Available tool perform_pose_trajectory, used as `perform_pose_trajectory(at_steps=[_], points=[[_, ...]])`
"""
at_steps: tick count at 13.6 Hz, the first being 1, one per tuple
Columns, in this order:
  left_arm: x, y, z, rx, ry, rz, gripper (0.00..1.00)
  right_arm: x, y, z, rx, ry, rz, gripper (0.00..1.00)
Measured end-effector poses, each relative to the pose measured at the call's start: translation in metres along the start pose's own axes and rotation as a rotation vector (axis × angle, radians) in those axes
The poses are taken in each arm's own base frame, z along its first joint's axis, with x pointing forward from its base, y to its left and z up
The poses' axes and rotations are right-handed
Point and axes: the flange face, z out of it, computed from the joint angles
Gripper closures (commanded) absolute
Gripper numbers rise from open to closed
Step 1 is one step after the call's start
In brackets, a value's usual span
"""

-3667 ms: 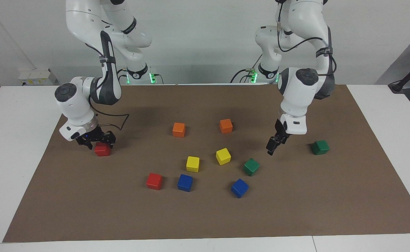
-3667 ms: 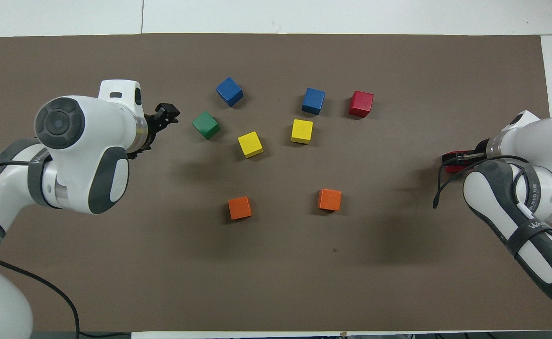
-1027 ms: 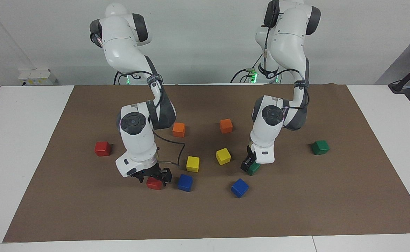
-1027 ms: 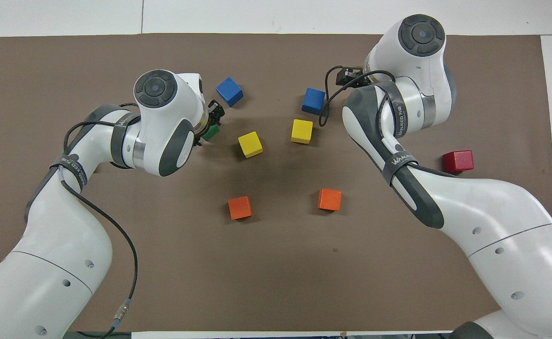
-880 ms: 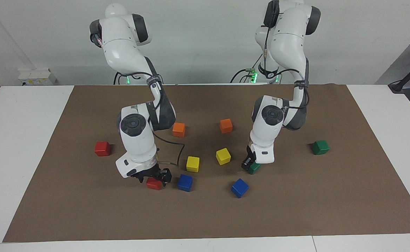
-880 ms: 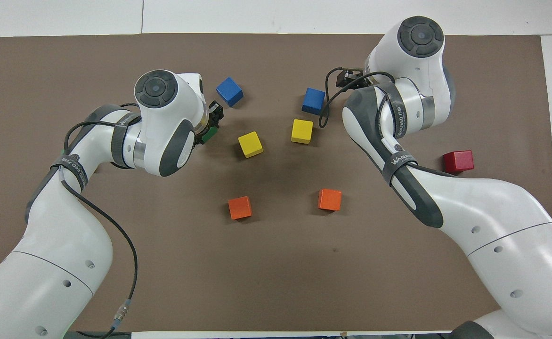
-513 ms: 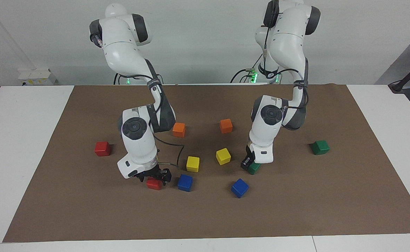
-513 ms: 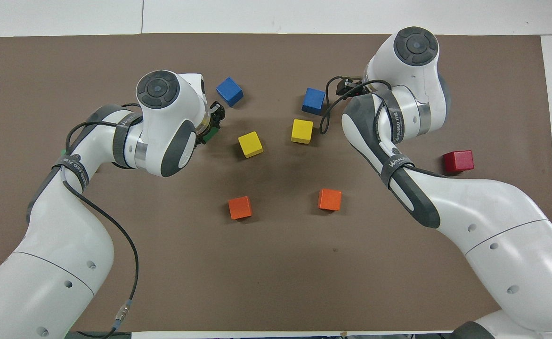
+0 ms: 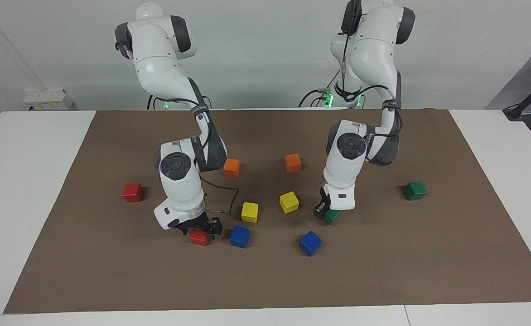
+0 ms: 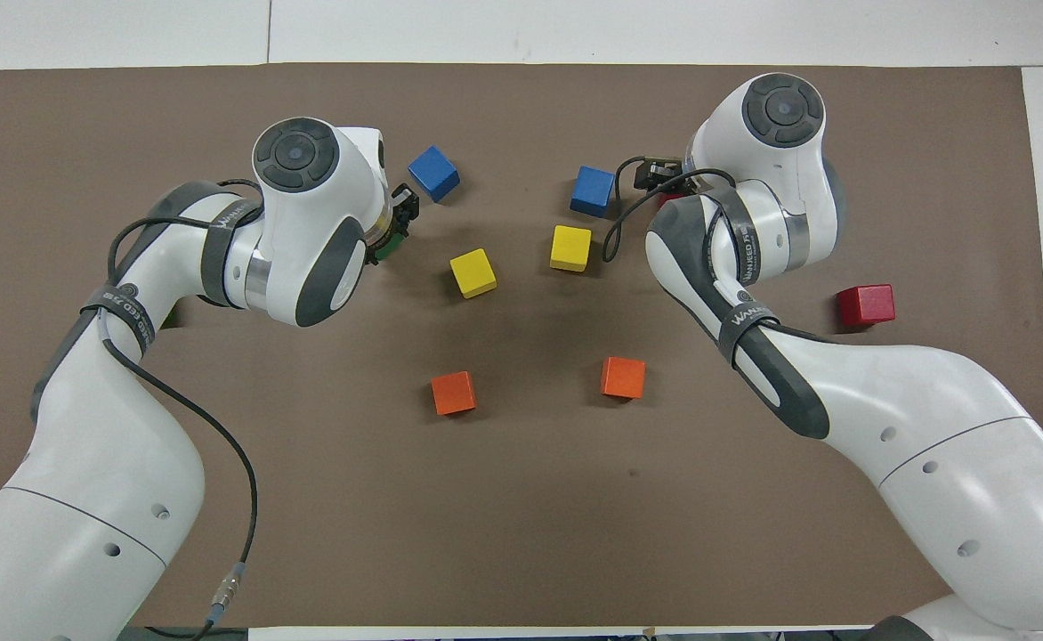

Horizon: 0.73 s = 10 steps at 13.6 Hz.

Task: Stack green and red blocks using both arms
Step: 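Carry the green cube over the placed green cube while the right carries red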

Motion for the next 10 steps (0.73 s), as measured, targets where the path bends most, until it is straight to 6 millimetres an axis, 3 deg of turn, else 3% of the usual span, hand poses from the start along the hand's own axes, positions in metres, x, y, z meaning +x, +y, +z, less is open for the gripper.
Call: perform_pose_trajectory(at_steps=[1, 3, 5, 7, 10], points=[[0.004, -0.003, -0.013, 0.002, 0.005, 0.042, 1.0, -0.001, 0.0, 0.0, 0.0, -0.001, 0.0, 1.0], [0.024, -0.023, -0.05, 0.014, 0.011, 0.155, 1.0, -0.002, 0.001, -0.002, -0.002, -0.003, 0.001, 1.0], [0.054, -0.061, -0.087, 0.051, -0.013, 0.326, 1.0, 0.0, 0.005, -0.012, -0.013, -0.011, 0.004, 1.0], [0.085, -0.105, -0.111, 0.074, -0.042, 0.486, 1.0, 0.008, 0.018, -0.044, -0.026, -0.017, 0.008, 1.0], [0.133, -0.184, -0.107, 0.089, -0.09, 0.64, 1.0, 0.02, 0.069, -0.109, -0.044, -0.033, -0.101, 1.0]])
